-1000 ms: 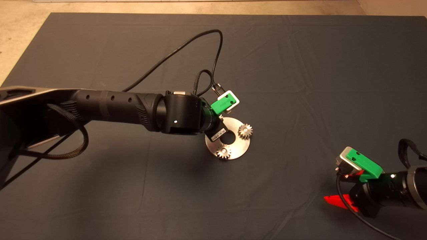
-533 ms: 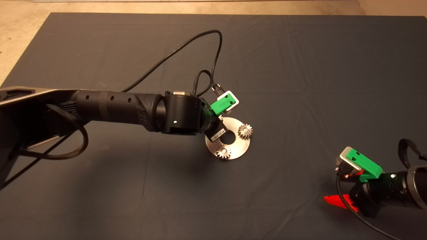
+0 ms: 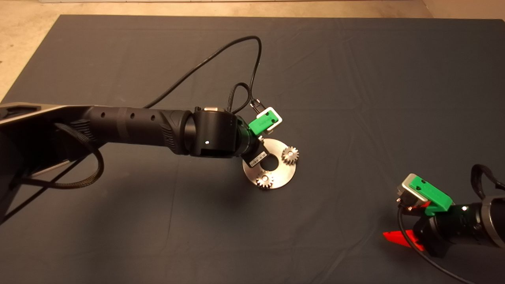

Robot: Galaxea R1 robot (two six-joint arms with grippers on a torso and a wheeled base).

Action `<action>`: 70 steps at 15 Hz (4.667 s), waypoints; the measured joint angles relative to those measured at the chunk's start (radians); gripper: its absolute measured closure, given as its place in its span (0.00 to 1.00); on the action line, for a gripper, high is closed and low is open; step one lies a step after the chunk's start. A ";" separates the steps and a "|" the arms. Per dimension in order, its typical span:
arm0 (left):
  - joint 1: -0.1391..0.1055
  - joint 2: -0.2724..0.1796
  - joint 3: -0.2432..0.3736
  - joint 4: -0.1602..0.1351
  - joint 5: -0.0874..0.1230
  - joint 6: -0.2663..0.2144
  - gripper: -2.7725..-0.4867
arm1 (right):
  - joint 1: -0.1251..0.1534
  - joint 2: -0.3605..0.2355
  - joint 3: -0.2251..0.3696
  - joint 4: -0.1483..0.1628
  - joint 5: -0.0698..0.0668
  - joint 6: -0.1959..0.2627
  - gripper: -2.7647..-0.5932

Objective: Install three planetary gears onto the carrier pins

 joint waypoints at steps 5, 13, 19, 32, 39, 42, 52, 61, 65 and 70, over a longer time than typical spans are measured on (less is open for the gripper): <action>0.000 0.000 0.000 0.000 -0.001 -0.001 0.96 | 0.000 0.000 0.000 0.000 0.000 0.000 0.34; 0.000 -0.002 0.000 -0.001 -0.005 -0.003 0.85 | 0.000 0.000 0.000 0.000 0.000 0.000 0.34; 0.000 -0.002 0.000 -0.001 -0.006 -0.002 0.81 | 0.000 0.000 0.000 0.000 0.000 0.000 0.34; -0.001 -0.016 0.017 0.002 0.007 -0.004 0.56 | 0.000 0.000 0.000 0.000 0.000 0.000 0.34; -0.140 -0.039 0.230 -0.138 0.152 -0.193 0.50 | 0.031 0.097 0.000 0.001 -0.012 0.000 0.34; -0.295 -0.050 0.257 -0.310 0.164 -0.261 0.49 | 0.127 0.162 0.000 0.044 -0.028 0.001 0.34; -0.337 -0.357 0.640 -0.429 0.165 -0.662 0.49 | 0.271 0.363 0.000 0.196 -0.081 0.136 0.34; 0.043 -0.362 0.647 -0.320 0.164 -0.663 0.49 | 0.206 0.616 0.000 0.196 -0.329 0.313 0.34; 0.110 -0.338 0.647 -0.261 0.164 -0.665 0.49 | 0.147 0.584 0.000 0.191 -0.335 0.352 0.34; 0.110 -0.338 0.647 -0.244 0.164 -0.666 0.49 | 0.089 0.565 0.000 0.175 -0.340 0.360 0.34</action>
